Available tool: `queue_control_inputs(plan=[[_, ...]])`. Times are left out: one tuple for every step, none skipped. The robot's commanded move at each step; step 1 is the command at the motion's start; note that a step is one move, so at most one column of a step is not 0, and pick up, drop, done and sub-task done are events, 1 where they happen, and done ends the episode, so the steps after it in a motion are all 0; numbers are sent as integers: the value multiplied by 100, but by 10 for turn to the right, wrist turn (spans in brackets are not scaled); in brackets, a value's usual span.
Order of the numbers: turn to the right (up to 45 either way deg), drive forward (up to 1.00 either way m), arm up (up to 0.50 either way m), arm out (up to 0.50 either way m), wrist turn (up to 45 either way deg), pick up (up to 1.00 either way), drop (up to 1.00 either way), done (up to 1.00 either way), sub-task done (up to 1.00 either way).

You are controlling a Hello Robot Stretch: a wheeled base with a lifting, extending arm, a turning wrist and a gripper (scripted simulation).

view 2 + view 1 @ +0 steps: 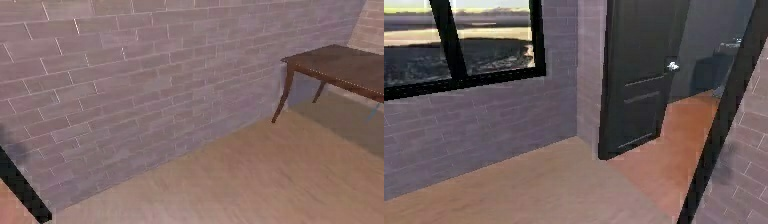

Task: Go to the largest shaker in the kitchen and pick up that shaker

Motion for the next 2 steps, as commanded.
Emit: queue_control_inputs(plan=[[0,95,0,0,0,0,0,0,0],[450,0,0,0,0,0,0,0,0]])
